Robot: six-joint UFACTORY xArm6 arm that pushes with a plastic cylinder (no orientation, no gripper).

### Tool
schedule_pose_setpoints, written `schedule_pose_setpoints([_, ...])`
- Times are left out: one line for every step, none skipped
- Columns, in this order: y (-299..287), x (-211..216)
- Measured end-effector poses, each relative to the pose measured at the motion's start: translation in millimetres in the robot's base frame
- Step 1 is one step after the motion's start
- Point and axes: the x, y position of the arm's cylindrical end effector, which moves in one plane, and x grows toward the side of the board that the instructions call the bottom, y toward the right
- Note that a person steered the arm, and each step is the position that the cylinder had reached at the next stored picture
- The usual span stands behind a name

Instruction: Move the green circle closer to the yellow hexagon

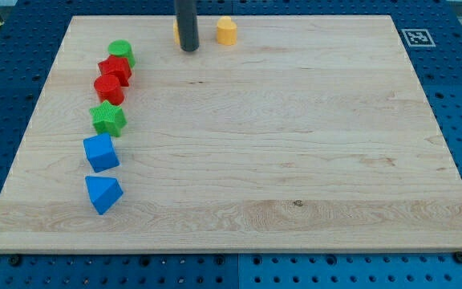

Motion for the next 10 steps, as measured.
schedule_pose_setpoints([-37, 0])
schedule_pose_setpoints([-78, -1])
schedule_pose_setpoints([-119, -2])
schedule_pose_setpoints([-144, 10])
schedule_pose_setpoints([-166, 26])
schedule_pose_setpoints([-178, 41])
schedule_pose_setpoints([-178, 51])
schedule_pose_setpoints([-164, 57])
schedule_pose_setpoints([-143, 57])
schedule_pose_setpoints([-125, 57])
